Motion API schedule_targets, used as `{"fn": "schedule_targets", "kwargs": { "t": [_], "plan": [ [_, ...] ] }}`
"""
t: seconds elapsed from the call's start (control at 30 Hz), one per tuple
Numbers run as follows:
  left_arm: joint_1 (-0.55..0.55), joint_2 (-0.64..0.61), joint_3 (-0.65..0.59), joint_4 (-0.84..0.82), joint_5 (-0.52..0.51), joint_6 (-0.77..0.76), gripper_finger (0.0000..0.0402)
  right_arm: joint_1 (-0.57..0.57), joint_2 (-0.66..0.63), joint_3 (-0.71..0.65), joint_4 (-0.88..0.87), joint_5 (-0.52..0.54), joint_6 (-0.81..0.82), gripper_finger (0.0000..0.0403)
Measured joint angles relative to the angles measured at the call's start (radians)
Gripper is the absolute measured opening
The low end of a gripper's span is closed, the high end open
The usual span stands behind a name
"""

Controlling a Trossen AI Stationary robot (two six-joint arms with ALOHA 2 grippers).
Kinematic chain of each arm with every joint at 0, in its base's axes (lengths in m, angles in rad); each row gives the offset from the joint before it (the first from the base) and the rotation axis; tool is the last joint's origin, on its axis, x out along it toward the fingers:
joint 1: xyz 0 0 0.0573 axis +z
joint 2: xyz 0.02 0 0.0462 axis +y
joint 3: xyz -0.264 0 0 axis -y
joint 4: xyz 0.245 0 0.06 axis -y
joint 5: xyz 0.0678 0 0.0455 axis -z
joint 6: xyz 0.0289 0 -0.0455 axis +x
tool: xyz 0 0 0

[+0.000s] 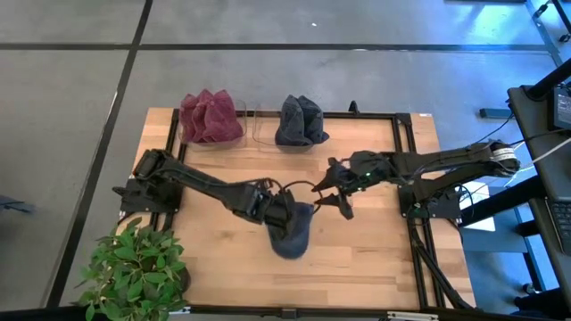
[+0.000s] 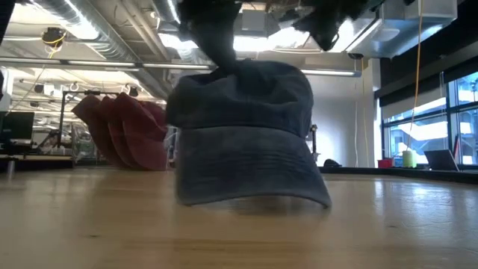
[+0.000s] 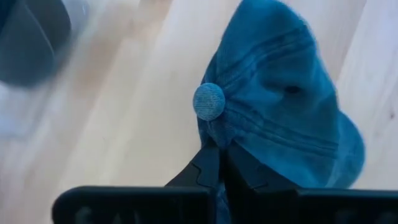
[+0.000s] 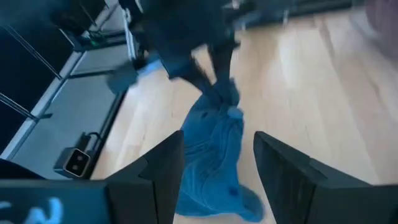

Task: Pick & Place hat
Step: Put the blue cap into the right transparent bin

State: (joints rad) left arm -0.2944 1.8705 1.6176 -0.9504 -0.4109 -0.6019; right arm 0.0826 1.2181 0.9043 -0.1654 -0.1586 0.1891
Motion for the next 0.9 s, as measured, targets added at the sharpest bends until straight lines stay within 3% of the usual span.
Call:
{"fn": "schedule_targets", "kwargs": {
  "t": [0.37, 0.73, 0.9],
  "plan": [
    [0.059, -0.017, 0.001, 0.1, -0.025, 0.362, 0.0004, 0.0, 0.163, -0.001, 0.107, 0.009, -0.012, 0.0194],
    [0.068, -0.02, 0.001, 0.127, -0.037, 0.461, 0.0004, 0.0, 0.189, -0.001, 0.117, 0.162, -0.023, 0.0194],
    [0.068, -0.021, 0.001, 0.126, -0.044, 0.467, 0.0004, 0.0, 0.189, -0.001, 0.106, 0.151, -0.034, 0.0194]
  ]
}}
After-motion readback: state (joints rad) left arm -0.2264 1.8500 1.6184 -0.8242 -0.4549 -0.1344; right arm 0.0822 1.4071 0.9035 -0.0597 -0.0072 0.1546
